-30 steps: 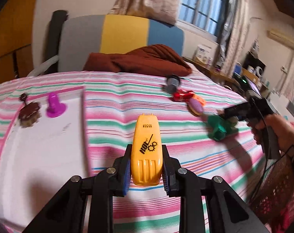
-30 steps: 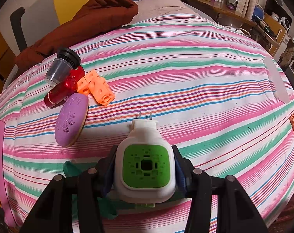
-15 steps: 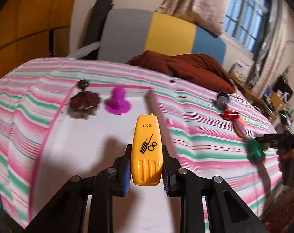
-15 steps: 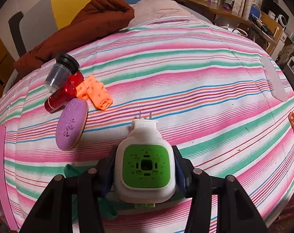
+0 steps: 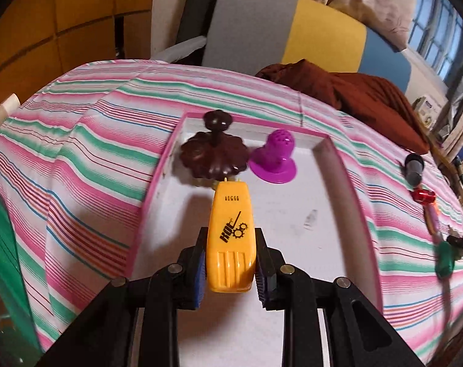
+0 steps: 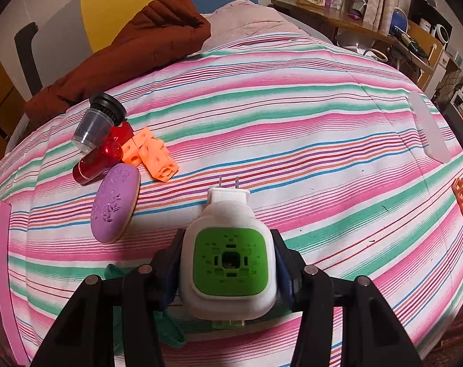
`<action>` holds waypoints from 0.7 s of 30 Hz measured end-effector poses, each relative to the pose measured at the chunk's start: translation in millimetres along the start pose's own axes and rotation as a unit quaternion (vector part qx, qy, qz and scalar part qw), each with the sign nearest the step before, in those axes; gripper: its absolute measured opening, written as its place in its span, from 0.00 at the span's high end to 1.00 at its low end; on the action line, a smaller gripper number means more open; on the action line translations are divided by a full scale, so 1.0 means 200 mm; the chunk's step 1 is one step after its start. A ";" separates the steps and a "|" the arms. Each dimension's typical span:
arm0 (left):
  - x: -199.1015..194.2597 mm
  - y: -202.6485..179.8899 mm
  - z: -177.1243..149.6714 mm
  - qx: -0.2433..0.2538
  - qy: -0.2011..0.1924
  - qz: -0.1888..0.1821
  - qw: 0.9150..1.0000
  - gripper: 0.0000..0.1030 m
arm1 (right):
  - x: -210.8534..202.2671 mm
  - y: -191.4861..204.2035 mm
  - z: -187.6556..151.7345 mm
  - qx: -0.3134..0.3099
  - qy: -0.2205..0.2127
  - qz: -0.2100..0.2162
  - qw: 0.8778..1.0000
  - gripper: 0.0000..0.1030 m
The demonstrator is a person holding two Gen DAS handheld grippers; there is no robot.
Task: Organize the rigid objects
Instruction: 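Carry the yellow clipper into the tray and release it with the left gripper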
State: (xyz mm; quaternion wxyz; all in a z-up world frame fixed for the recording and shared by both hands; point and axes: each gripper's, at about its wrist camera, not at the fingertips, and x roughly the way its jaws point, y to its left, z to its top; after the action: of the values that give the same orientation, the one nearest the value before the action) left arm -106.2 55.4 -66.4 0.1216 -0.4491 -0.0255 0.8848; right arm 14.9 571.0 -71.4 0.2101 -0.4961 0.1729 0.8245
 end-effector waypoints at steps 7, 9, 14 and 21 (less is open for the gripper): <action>0.03 0.06 0.01 -0.007 0.004 0.031 0.999 0.74 | 0.01 0.00 0.00 -0.002 -0.001 -0.005 1.000 0.49; 0.03 0.07 0.01 -0.013 0.006 0.031 0.999 0.74 | 0.01 0.00 0.00 -0.002 0.000 -0.005 1.000 0.49; 0.00 0.09 0.00 -0.021 -0.005 0.044 0.999 0.60 | 0.01 0.00 0.01 -0.002 0.000 -0.005 1.000 0.49; -0.18 0.07 -0.11 -0.030 -0.068 0.029 0.997 0.22 | 0.00 0.00 0.00 -0.002 -0.002 -0.005 1.000 0.49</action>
State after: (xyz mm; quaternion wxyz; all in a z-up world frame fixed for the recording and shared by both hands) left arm -71.4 32.3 -53.2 0.0806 -0.3923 -0.0476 0.9151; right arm 14.4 571.5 -71.4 0.2139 -0.4961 0.1684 0.8245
